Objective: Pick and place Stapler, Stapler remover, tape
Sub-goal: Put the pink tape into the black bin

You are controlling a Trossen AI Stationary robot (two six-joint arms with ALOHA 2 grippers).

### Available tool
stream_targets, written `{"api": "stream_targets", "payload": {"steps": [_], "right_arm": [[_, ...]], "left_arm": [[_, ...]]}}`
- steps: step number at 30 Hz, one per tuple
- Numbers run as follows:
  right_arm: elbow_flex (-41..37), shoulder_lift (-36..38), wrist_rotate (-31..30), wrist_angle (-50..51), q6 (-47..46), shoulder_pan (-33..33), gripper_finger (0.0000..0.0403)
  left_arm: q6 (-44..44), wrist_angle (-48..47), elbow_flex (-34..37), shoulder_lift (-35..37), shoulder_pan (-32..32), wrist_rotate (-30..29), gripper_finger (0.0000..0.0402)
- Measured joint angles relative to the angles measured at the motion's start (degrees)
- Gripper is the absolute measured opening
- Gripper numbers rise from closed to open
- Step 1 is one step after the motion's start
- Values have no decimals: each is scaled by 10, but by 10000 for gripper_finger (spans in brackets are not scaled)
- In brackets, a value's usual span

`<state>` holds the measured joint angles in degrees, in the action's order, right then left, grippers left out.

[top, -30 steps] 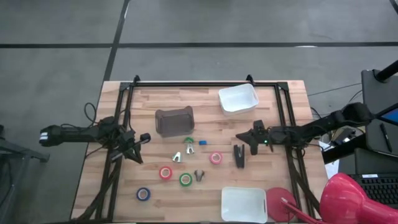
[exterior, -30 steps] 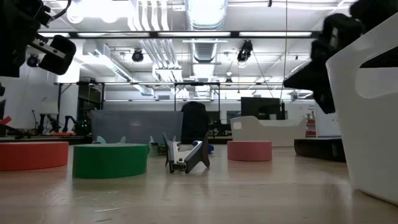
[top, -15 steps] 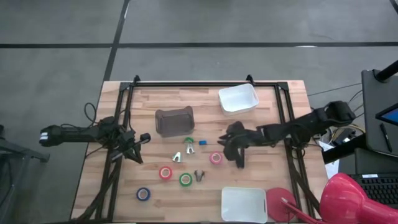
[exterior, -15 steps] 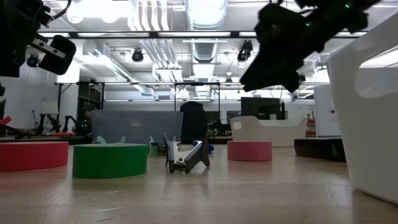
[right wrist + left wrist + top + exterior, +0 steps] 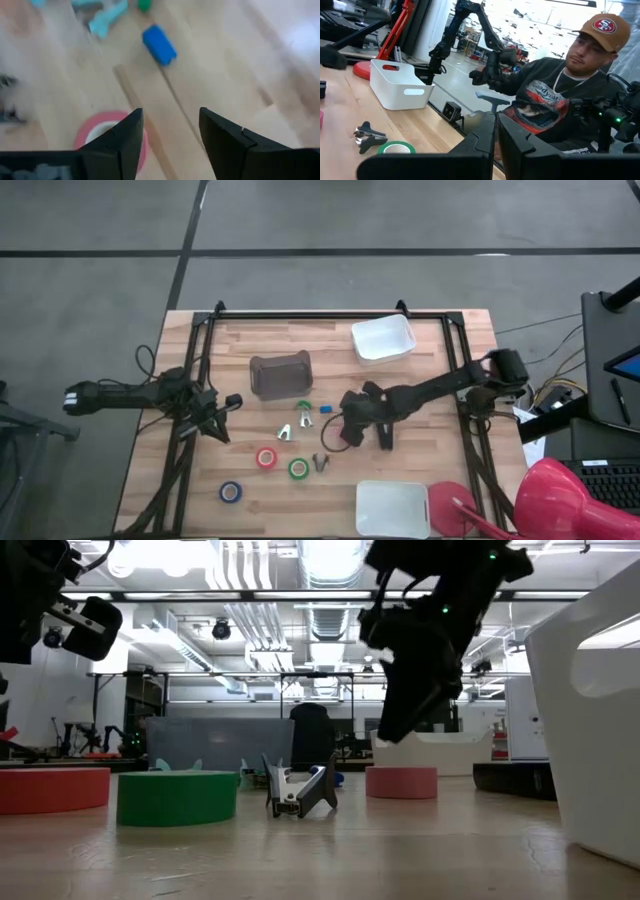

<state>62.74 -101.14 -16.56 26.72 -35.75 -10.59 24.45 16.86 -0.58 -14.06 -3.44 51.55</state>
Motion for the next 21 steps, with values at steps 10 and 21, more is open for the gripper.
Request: {"api": "stream_targets", "payload": {"steps": [10,21], "right_arm": [[118,-96,49,113,-3,-9,187],[157,-122,50,203,13,-12,187]], "left_arm": [[0,0,0,0,0,0,23],[0,-3,0,0,0,0,23]]}}
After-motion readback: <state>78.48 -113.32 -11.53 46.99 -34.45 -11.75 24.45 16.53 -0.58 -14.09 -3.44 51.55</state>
